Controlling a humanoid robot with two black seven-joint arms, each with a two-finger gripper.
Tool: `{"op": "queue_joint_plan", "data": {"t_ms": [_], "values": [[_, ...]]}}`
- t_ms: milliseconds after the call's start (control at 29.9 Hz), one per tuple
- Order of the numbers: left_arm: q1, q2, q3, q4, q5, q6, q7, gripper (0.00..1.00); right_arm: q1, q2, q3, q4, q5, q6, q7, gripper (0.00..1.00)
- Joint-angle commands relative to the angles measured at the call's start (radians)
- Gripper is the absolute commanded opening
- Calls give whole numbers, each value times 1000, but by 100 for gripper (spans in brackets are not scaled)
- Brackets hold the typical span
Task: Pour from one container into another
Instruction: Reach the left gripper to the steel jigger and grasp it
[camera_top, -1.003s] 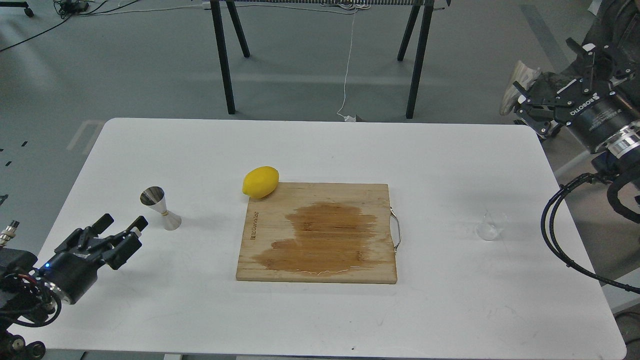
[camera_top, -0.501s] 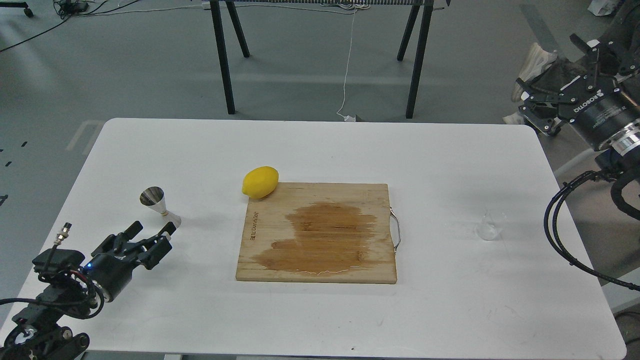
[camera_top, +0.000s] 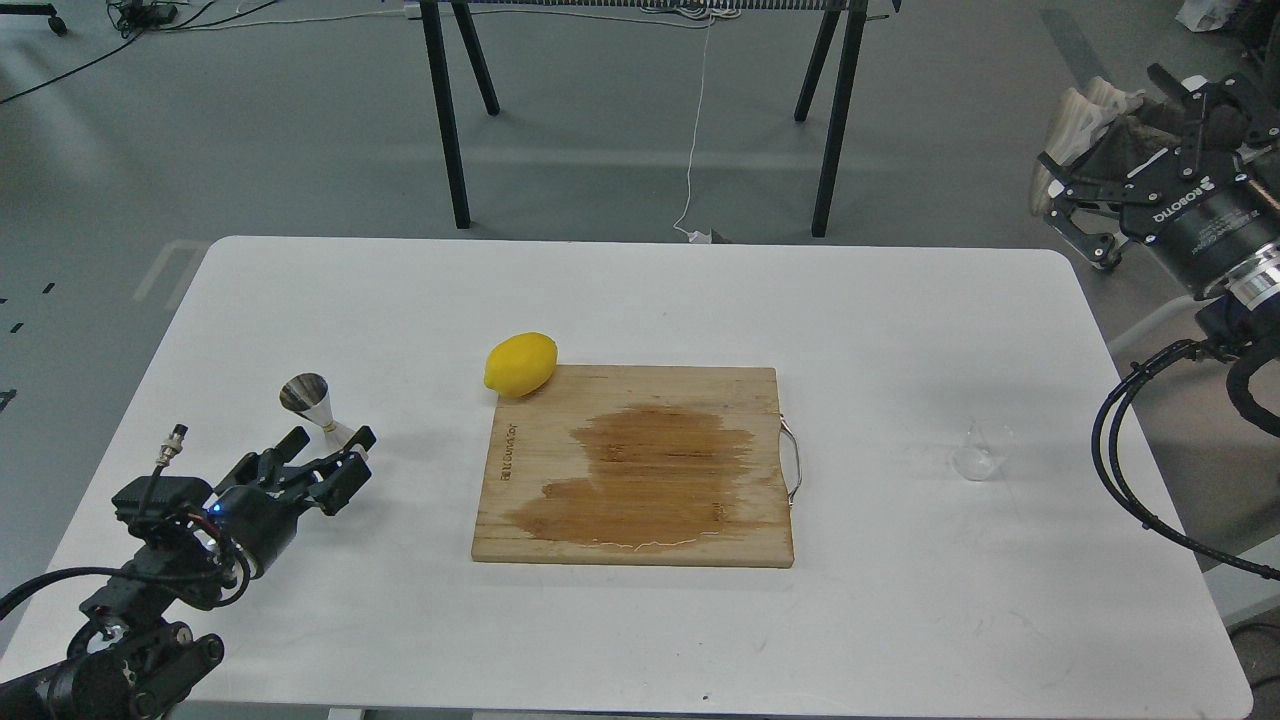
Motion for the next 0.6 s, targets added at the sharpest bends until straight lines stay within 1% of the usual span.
{"op": "queue_joint_plan", "data": {"t_ms": [0, 167, 267, 368, 501, 535, 568], "values": [[-31, -33, 0, 69, -1, 0, 0, 99, -2, 0, 9, 0, 1, 0, 0, 99], [-65, -62, -1, 140, -2, 0, 0, 99, -2, 0, 11, 0, 1, 0, 0, 99], [-88, -85, 0, 178, -16, 0, 0, 94, -3, -1, 11, 0, 1, 0, -2, 99], [-104, -97, 2, 221, -15, 0, 0, 83, -3, -1, 11, 1, 1, 0, 0, 99], [-115, -105, 22, 252, -15, 0, 0, 59, -3, -6, 12, 1, 1, 0, 0, 99], [-118, -105, 32, 256, -16, 0, 0, 50, -3, -8, 15, 1, 1, 0, 0, 99], [-120, -107, 40, 264, -18, 0, 0, 40, -3, -8, 18, 1, 1, 0, -2, 99]]}}
